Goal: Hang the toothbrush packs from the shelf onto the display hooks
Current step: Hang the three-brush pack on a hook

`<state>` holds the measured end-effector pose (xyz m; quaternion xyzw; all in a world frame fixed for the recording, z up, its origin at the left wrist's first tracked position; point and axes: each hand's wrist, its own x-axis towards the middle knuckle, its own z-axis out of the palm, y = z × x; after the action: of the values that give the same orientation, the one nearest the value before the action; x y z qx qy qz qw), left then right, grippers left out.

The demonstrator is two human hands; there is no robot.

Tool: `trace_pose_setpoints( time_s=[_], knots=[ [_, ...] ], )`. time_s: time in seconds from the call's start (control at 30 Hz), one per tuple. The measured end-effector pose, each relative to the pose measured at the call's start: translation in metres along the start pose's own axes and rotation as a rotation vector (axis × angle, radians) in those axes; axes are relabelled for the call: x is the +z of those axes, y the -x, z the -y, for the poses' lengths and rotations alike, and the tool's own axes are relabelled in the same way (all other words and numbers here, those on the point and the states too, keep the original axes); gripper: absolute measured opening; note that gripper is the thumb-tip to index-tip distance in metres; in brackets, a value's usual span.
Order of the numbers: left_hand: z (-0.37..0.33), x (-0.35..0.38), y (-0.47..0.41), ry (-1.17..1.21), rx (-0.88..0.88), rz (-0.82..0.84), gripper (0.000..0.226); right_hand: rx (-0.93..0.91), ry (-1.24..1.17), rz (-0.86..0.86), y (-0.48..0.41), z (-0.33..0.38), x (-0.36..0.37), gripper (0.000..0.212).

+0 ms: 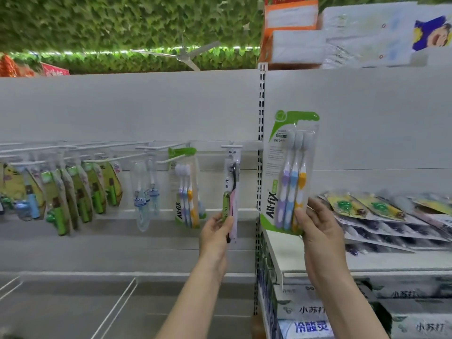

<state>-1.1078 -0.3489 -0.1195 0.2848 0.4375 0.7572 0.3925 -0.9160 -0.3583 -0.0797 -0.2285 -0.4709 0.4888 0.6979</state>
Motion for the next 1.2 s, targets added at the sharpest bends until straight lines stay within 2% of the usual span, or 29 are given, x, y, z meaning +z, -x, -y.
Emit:
trace_pose_setpoints(
  time_s=[0.23,0.37,0.5,0.7,0.8,0.9,0.93,1.07,1.2],
  knots=[
    [0.014,0.015,-0.060,-0.015,0.009,-0.042,0.035,0.032,-0.009,0.056,-0.029,-0.012,-0.005,0.028],
    [0.021,0.022,-0.079,-0.038,0.017,-0.056,0.019,0.043,-0.015,0.077,-0.038,-0.014,-0.017,0.029],
    [0.027,0.023,-0.088,-0.049,0.018,-0.050,0.020,0.047,-0.035,0.083,-0.043,-0.017,-0.023,0.029],
    [0.028,0.019,-0.093,-0.104,0.016,-0.037,0.020,0.062,-0.063,0.098,-0.037,-0.023,-0.023,0.040],
    [0.020,0.013,-0.080,-0.103,0.009,-0.026,0.022,0.077,-0.062,0.101,-0.027,-0.024,-0.020,0.044],
    [0.004,0.010,-0.059,-0.119,0.054,-0.006,0.039,0.067,-0.051,0.082,-0.015,-0.020,-0.015,0.047],
    [-0.003,0.011,-0.050,-0.127,0.079,-0.004,0.039,0.063,-0.050,0.076,-0.010,-0.018,-0.014,0.047],
    [-0.037,0.003,-0.003,-0.119,0.167,0.041,0.022,0.056,-0.048,0.058,0.022,-0.014,0.000,0.033],
    [-0.078,-0.015,0.046,-0.134,0.235,0.168,0.041,0.012,-0.060,0.006,0.070,-0.013,0.023,0.026]
  ],
)
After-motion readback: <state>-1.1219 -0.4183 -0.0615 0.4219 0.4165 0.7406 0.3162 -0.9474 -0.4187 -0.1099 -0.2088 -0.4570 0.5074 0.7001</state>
